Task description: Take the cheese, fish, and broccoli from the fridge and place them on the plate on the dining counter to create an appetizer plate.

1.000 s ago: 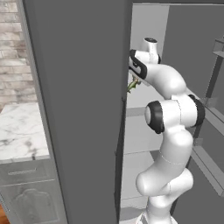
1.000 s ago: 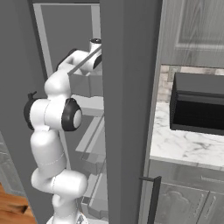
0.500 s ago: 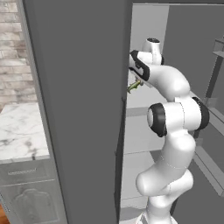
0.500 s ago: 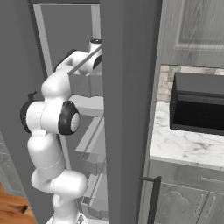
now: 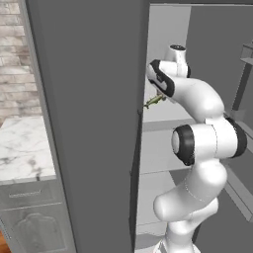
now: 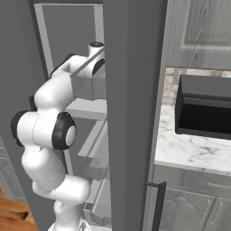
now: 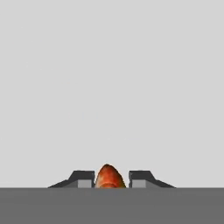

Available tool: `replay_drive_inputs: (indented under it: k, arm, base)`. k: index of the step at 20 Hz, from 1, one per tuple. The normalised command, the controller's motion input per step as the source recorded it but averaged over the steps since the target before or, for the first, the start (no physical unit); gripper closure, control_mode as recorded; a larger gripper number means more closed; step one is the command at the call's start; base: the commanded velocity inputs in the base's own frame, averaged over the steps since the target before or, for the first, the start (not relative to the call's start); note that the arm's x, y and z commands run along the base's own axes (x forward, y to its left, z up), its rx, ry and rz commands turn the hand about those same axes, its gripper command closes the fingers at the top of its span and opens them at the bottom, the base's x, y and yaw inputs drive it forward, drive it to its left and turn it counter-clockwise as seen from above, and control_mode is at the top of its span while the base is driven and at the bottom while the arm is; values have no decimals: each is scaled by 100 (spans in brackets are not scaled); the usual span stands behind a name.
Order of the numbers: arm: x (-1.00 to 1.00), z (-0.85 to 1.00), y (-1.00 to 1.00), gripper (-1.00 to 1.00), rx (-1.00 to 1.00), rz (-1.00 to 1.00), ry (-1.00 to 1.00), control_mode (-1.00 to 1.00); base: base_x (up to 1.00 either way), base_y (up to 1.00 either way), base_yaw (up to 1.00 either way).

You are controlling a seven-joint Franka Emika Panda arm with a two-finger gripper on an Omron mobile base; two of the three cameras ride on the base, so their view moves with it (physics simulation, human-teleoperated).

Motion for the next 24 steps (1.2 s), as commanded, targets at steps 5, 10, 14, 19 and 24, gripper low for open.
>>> replay_drive_inputs:
  k: [5, 10, 14, 19, 24]
  arm:
    - [-58, 0, -19, 100, 0, -7, 0, -100]
    - [-79, 8, -13, 100, 0, -11, 0, -100]
    - [-100, 27, 0, 100, 0, -13, -2, -100]
    - [-100, 20, 0, 100, 0, -12, -1, -100]
    - [-100, 4, 0, 100, 0, -8, -3, -100]
  base:
    - [0, 0, 0]
    - [0, 0, 0]
    - [0, 0, 0]
    - [0, 0, 0]
    - [0, 0, 0]
